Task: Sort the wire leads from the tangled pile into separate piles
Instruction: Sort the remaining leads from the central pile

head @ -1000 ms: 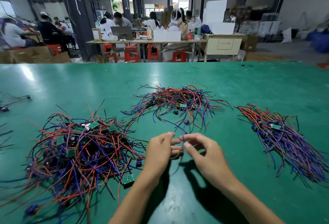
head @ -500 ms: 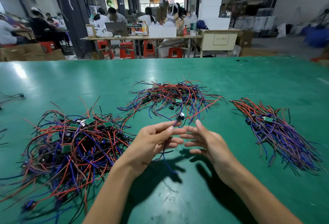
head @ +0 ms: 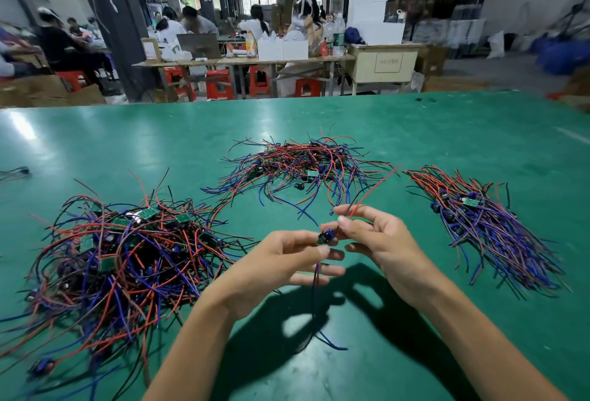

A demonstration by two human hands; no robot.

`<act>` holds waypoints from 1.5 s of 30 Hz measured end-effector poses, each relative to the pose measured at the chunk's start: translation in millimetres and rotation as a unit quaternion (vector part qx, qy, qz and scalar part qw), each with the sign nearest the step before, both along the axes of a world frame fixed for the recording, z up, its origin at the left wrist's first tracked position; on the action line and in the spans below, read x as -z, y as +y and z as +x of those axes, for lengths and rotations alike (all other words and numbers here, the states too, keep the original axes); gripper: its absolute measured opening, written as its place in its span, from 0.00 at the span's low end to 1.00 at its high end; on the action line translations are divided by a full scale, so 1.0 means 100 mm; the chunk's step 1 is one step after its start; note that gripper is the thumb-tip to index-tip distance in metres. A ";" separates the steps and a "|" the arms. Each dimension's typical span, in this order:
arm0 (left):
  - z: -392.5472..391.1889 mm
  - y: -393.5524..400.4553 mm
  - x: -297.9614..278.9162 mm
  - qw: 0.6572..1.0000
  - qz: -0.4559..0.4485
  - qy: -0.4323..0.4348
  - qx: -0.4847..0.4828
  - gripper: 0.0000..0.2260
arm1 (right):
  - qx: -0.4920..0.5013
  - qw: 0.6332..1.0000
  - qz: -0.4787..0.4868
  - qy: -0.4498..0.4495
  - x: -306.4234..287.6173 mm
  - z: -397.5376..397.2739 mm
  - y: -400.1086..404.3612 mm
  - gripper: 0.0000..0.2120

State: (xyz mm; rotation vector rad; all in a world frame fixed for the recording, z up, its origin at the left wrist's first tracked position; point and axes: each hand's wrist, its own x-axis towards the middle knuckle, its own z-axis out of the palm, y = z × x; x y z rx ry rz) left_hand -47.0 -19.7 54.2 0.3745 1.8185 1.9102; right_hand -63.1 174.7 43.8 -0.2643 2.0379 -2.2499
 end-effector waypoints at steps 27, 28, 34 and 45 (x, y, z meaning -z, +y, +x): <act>0.05 0.32 0.09 0.981 -0.034 0.027 -0.191 0.05 | 0.043 0.991 0.073 0.107 0.09 -0.06 0.00 0.05; 0.05 0.33 0.10 0.980 -0.037 0.032 -0.195 0.05 | 0.041 0.991 0.075 0.104 0.10 -0.05 -0.01 0.05; 0.05 0.38 0.14 0.975 -0.038 0.048 -0.216 0.06 | 0.012 0.997 0.064 0.048 0.09 -0.04 -0.03 0.09; 0.02 0.33 0.19 0.960 0.004 0.048 -0.274 0.03 | 0.070 0.989 0.113 0.059 0.16 0.02 -0.24 0.13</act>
